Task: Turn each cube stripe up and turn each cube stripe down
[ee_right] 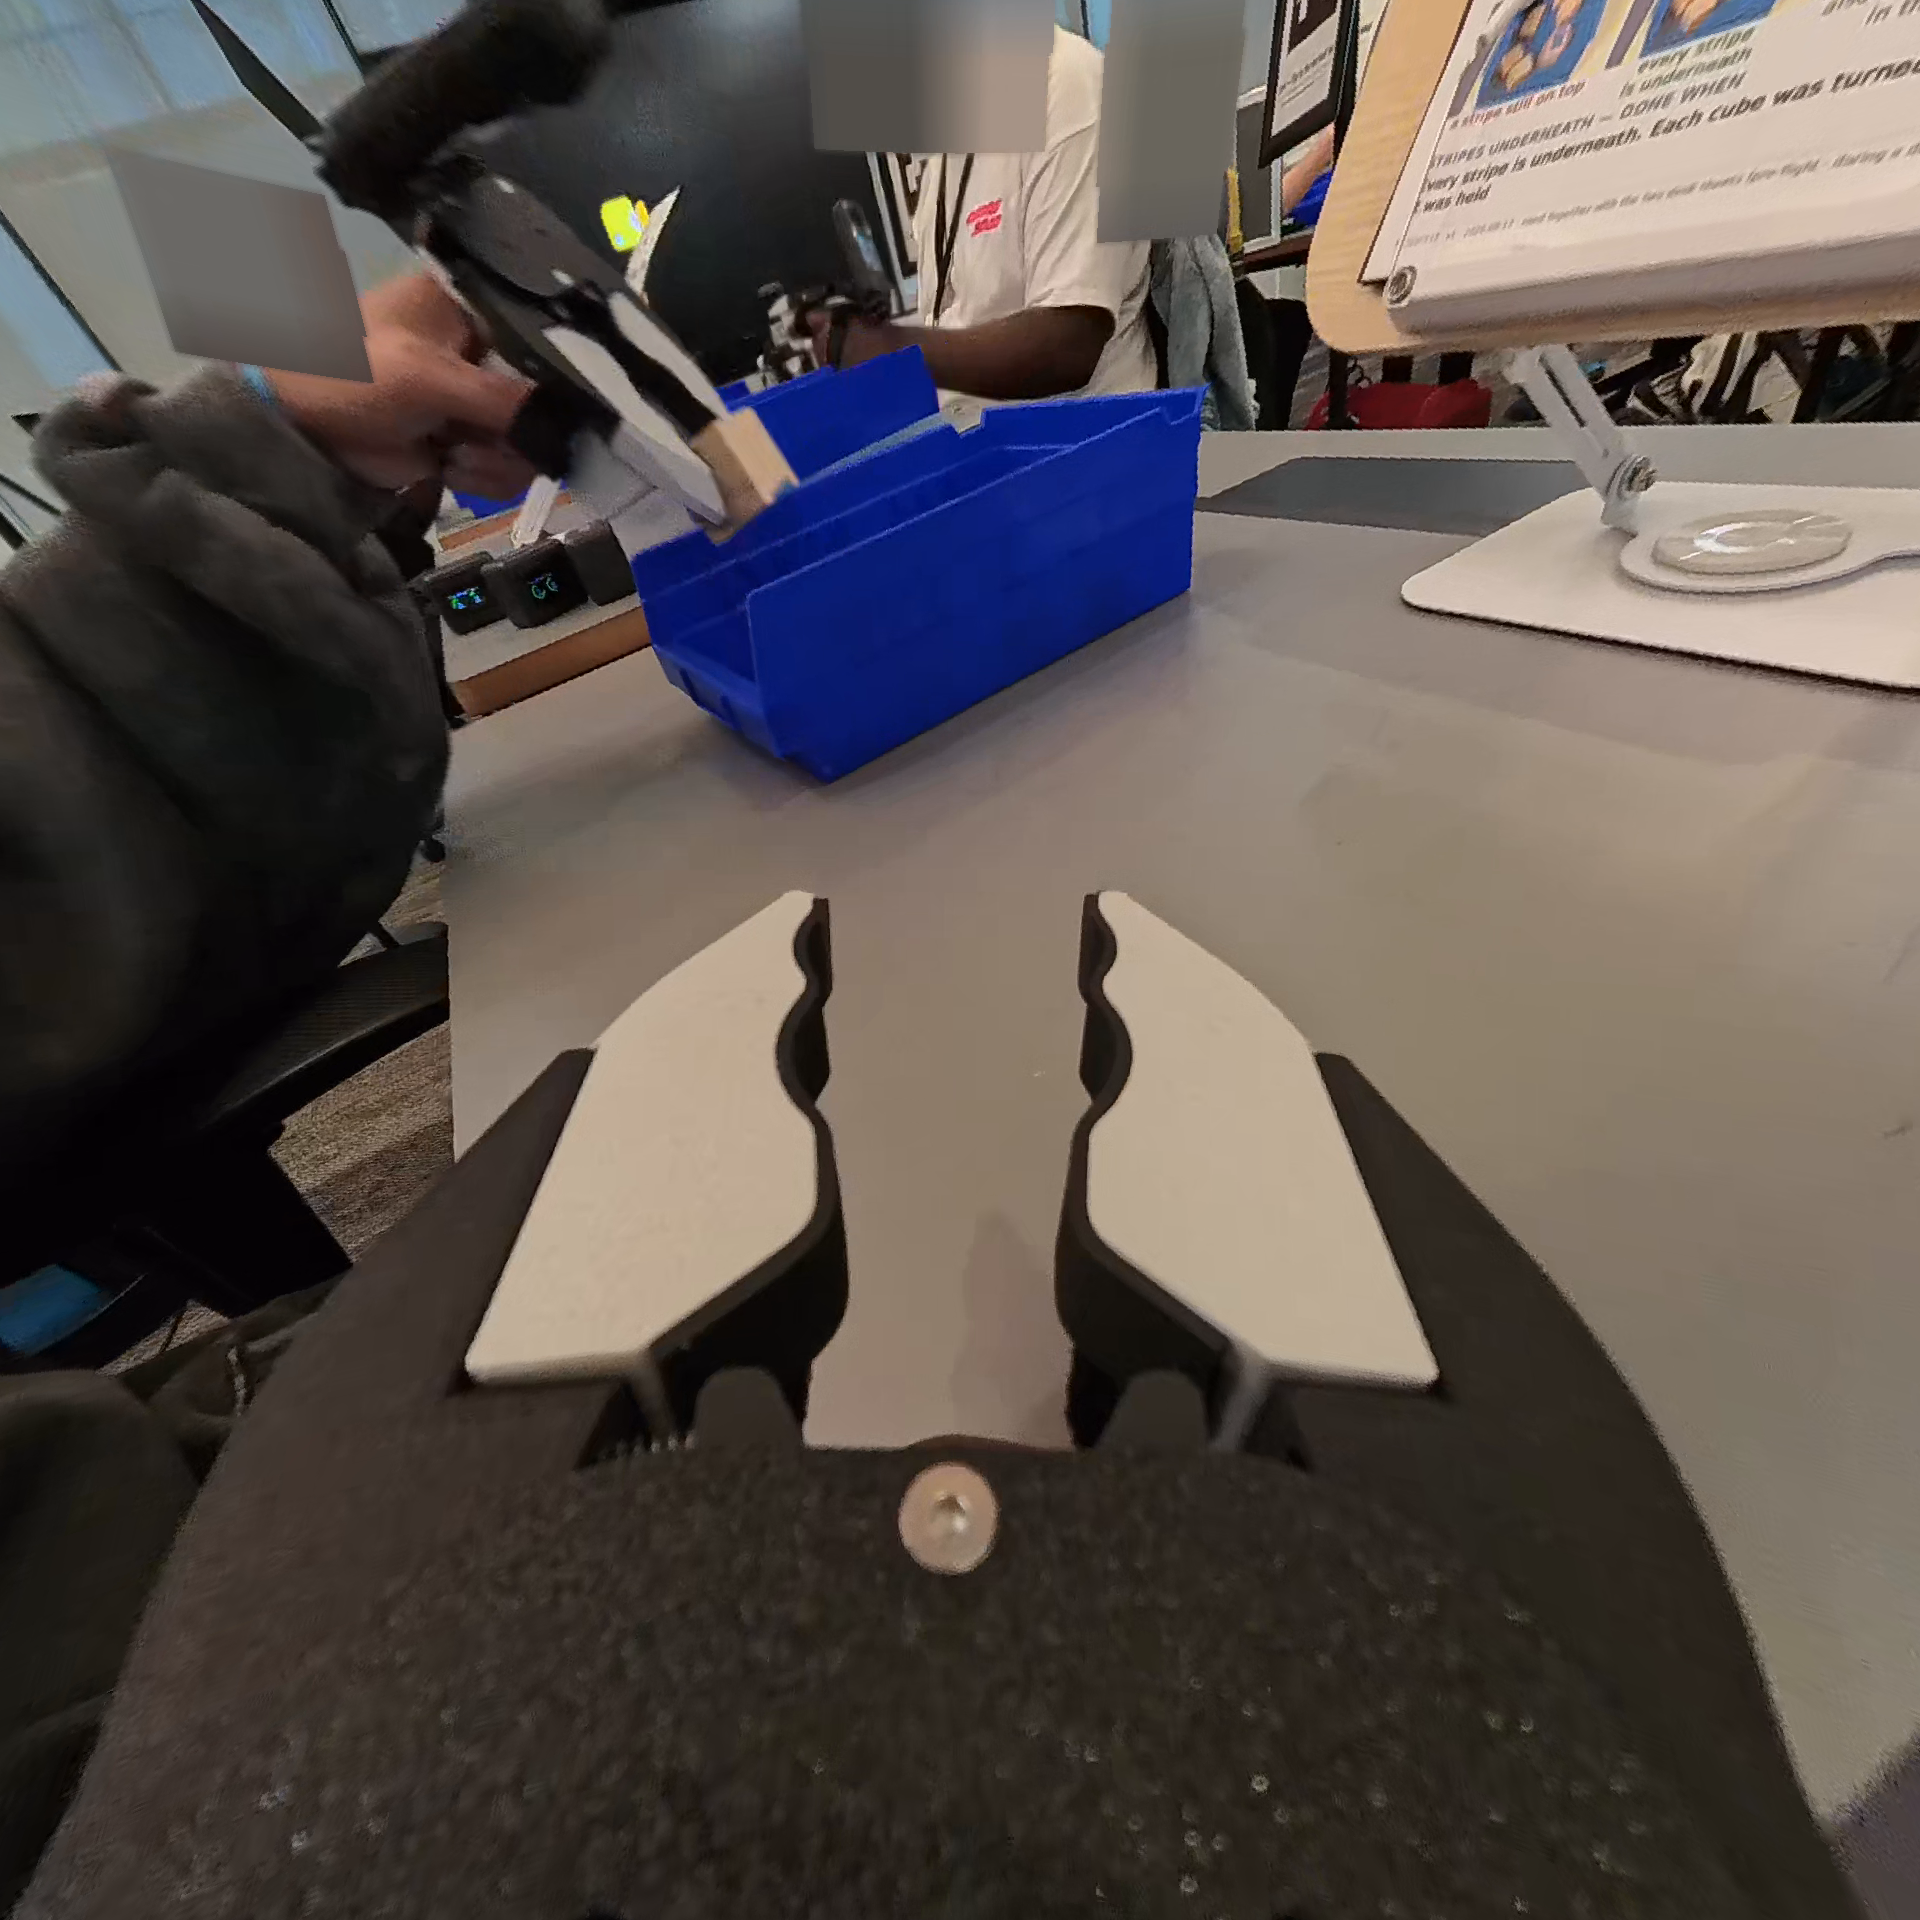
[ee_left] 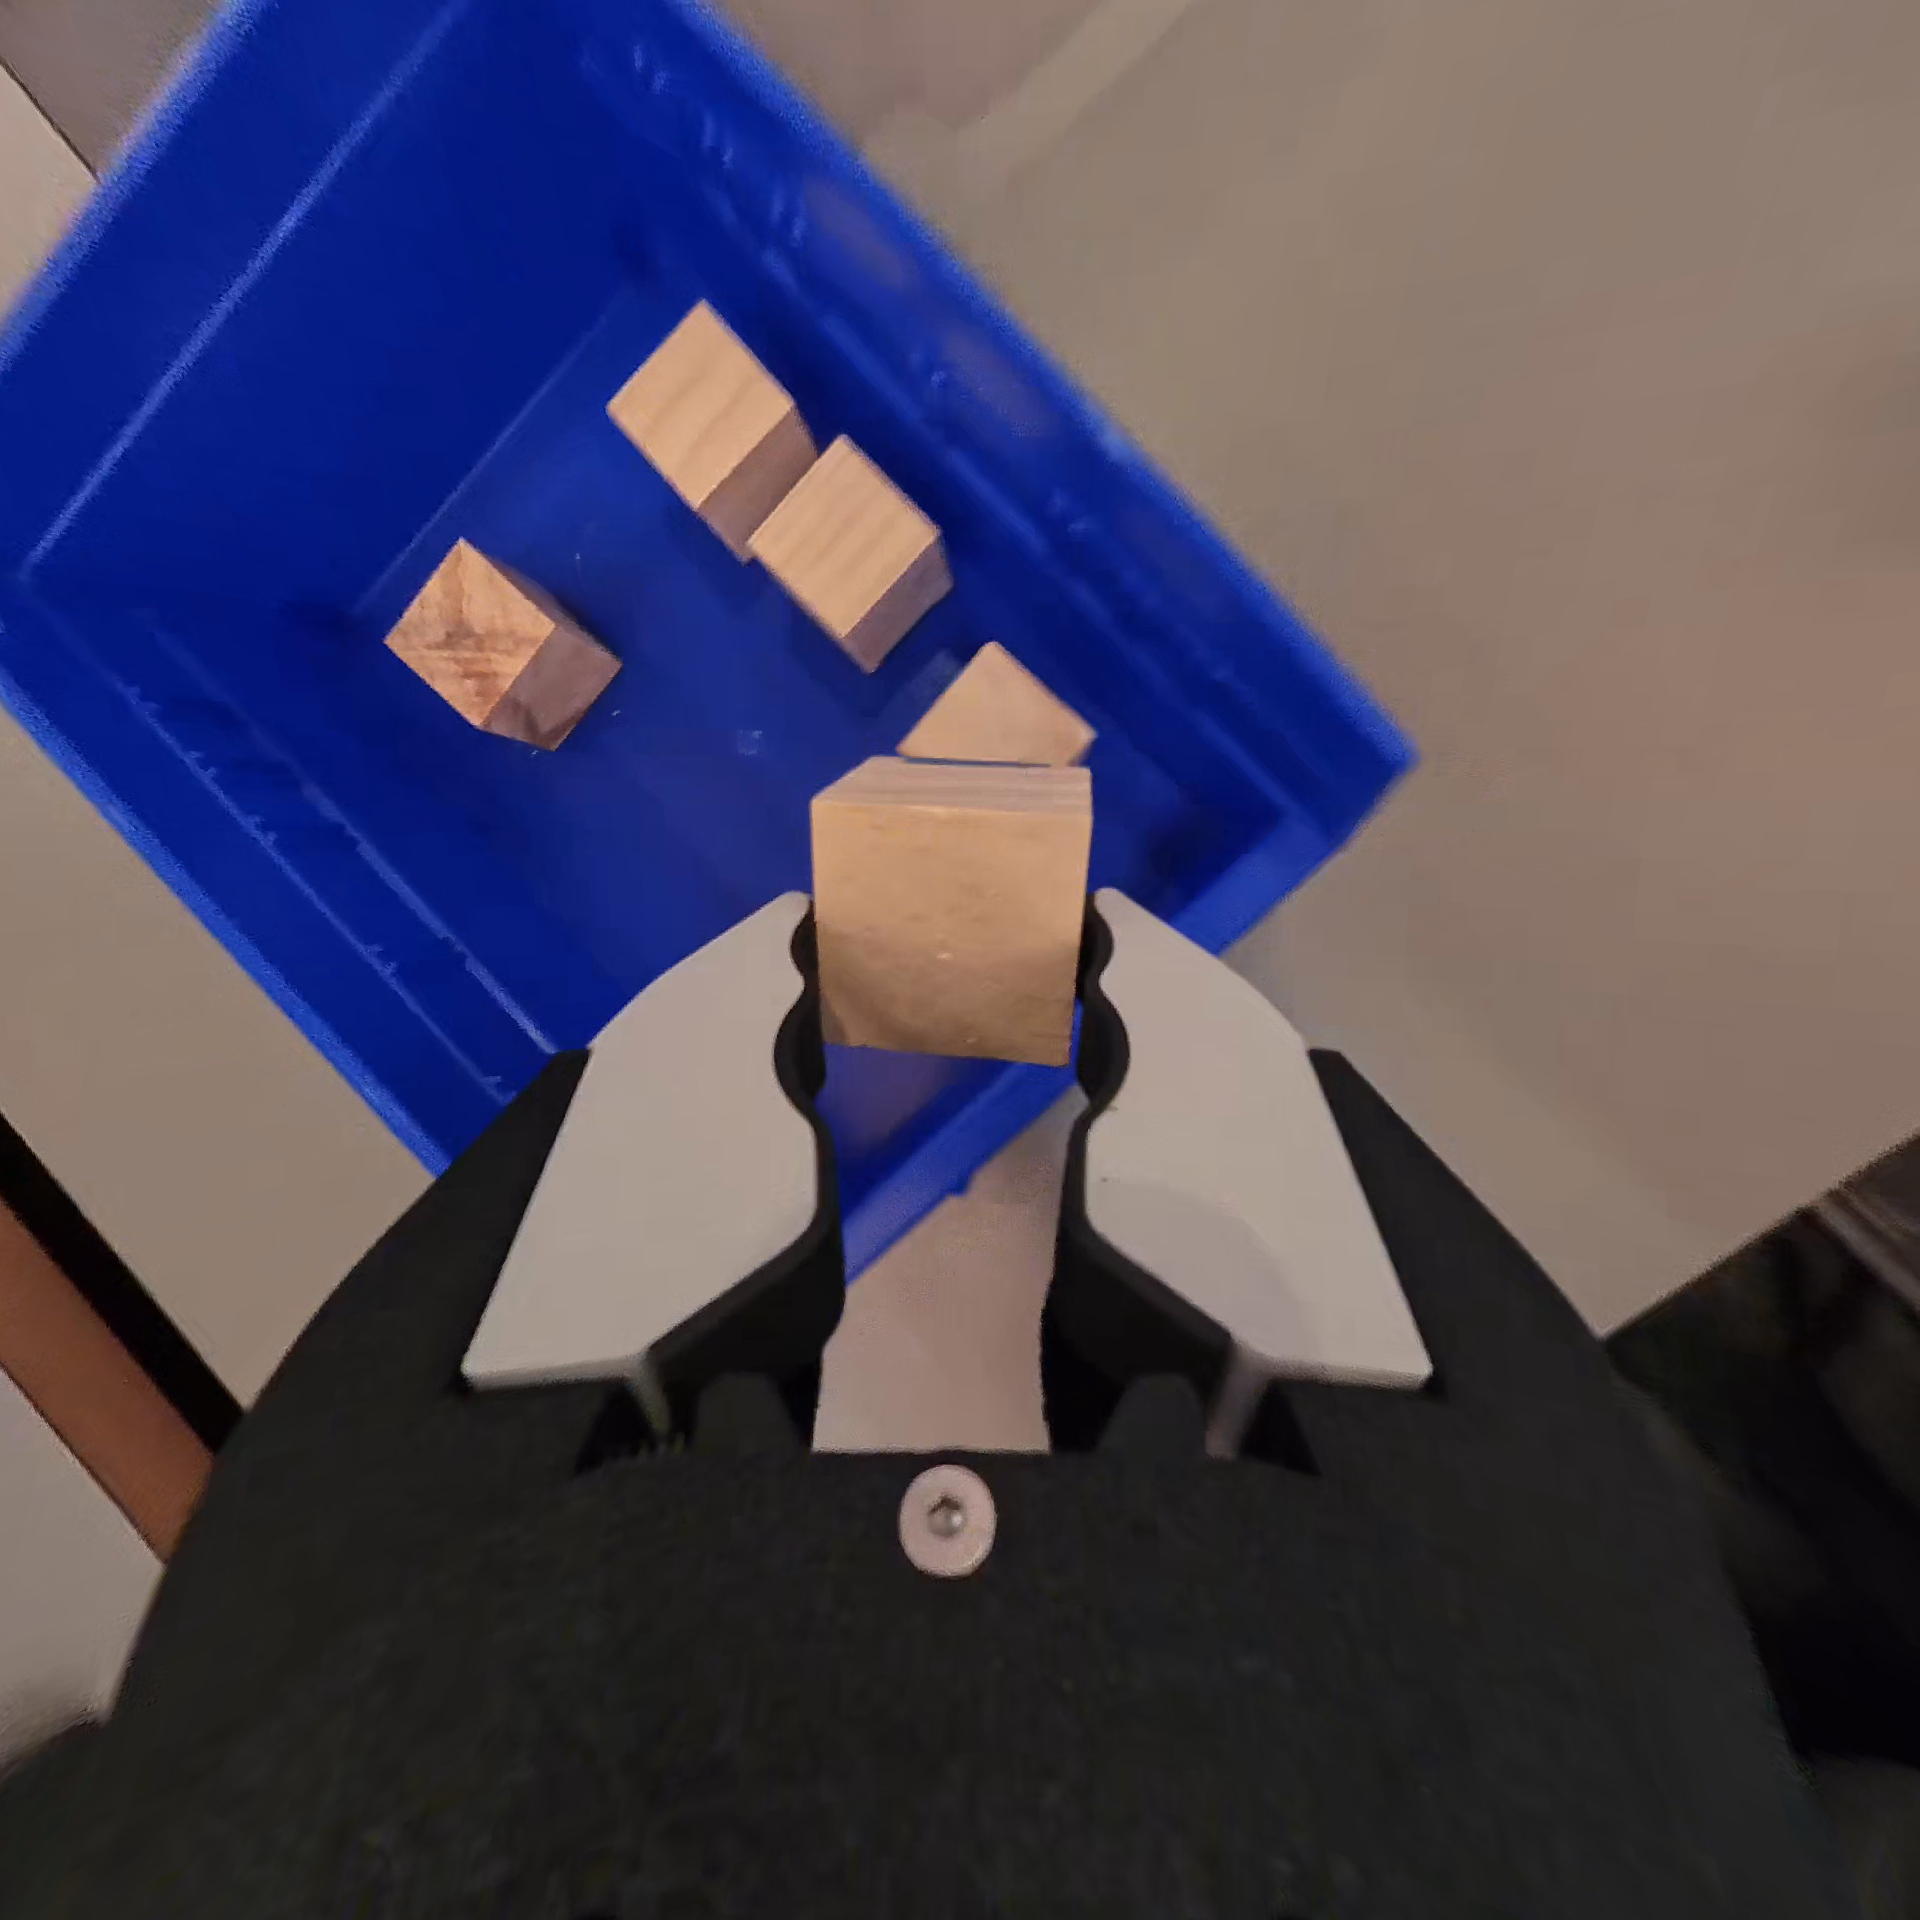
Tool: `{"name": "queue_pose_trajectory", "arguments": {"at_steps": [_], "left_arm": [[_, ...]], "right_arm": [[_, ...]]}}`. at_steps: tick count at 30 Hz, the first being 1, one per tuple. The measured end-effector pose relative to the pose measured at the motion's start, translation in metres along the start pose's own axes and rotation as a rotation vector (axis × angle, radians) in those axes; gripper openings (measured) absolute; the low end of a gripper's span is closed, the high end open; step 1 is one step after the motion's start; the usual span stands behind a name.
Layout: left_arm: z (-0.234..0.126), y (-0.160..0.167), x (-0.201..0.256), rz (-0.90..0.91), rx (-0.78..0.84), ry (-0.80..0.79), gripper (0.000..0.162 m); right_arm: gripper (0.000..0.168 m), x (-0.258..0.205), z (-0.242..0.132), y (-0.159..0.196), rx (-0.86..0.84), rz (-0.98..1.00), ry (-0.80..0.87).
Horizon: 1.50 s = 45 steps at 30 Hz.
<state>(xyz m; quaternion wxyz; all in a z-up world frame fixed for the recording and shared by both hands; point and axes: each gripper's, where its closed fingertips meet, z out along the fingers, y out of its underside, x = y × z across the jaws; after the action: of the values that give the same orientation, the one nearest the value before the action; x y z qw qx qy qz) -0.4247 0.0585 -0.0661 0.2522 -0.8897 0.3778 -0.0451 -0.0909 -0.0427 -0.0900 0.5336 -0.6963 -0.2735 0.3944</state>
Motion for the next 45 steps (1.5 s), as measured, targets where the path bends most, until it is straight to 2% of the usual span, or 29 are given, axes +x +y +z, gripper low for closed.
{"name": "queue_pose_trajectory", "arguments": {"at_steps": [4, 7, 10, 12, 15, 18, 20, 25, 29, 31, 34, 35, 36, 37, 39, 42, 45], "left_arm": [[-0.023, -0.027, 0.065, -0.003, 0.164, 0.118, 0.045], [-0.022, -0.064, 0.121, -0.096, 0.289, 0.33, 0.045], [-0.016, -0.115, 0.162, -0.261, 0.394, 0.612, 0.045], [-0.009, -0.147, 0.18, -0.373, 0.419, 0.798, 0.045], [0.008, -0.182, 0.194, -0.501, 0.422, 0.975, 0.045], [0.022, -0.199, 0.205, -0.642, 0.417, 1.138, 0.045], [0.029, -0.201, 0.213, -0.691, 0.412, 1.211, 0.045], [0.04, -0.197, 0.232, -0.714, 0.34, 1.28, 0.045], [0.037, -0.196, 0.233, -0.713, 0.337, 1.301, 0.045], [0.036, -0.195, 0.229, -0.72, 0.344, 1.303, 0.045], [0.037, -0.191, 0.226, -0.727, 0.335, 1.322, 0.045], [0.038, -0.19, 0.226, -0.732, 0.328, 1.325, 0.045], [0.039, -0.189, 0.225, -0.733, 0.323, 1.326, 0.045], [0.039, -0.189, 0.224, -0.738, 0.327, 1.334, 0.045], [0.038, -0.188, 0.223, -0.747, 0.329, 1.34, 0.045], [0.041, -0.183, 0.223, -0.664, 0.334, 1.255, 0.047], [0.035, -0.176, 0.216, -0.578, 0.407, 1.075, 0.068]], "right_arm": [[0.046, 0.002, -0.002, -0.004, 0.009, -0.014, 0.012], [0.05, 0.006, -0.003, -0.006, 0.004, -0.056, 0.029], [0.055, 0.011, -0.003, -0.007, 0.009, -0.116, 0.042], [0.059, 0.013, -0.002, -0.004, 0.017, -0.147, 0.037], [0.06, 0.012, -0.004, -0.008, 0.092, -0.215, 0.029], [0.059, 0.008, -0.01, -0.02, 0.21, -0.352, 0.024], [0.061, 0.009, -0.011, -0.025, 0.244, -0.364, 0.024], [0.067, 0.017, 0.011, -0.053, 0.192, -0.455, -0.054], [0.082, 0.033, 0.048, -0.07, 0.088, -0.506, -0.12], [0.082, 0.03, 0.063, -0.075, 0.076, -0.505, -0.184], [0.08, 0.02, 0.085, -0.075, 0.06, -0.558, -0.234], [0.071, 0.017, 0.091, -0.073, 0.045, -0.576, -0.244], [0.051, 0.016, 0.094, -0.072, 0.04, -0.589, -0.247], [0.044, 0.019, 0.097, -0.074, 0.046, -0.586, -0.229], [0.044, 0.018, 0.099, -0.075, 0.048, -0.569, -0.248], [0.044, 0.018, 0.1, -0.072, 0.038, -0.612, -0.218], [0.044, 0.022, 0.091, -0.078, 0.034, -0.59, -0.177]]}}
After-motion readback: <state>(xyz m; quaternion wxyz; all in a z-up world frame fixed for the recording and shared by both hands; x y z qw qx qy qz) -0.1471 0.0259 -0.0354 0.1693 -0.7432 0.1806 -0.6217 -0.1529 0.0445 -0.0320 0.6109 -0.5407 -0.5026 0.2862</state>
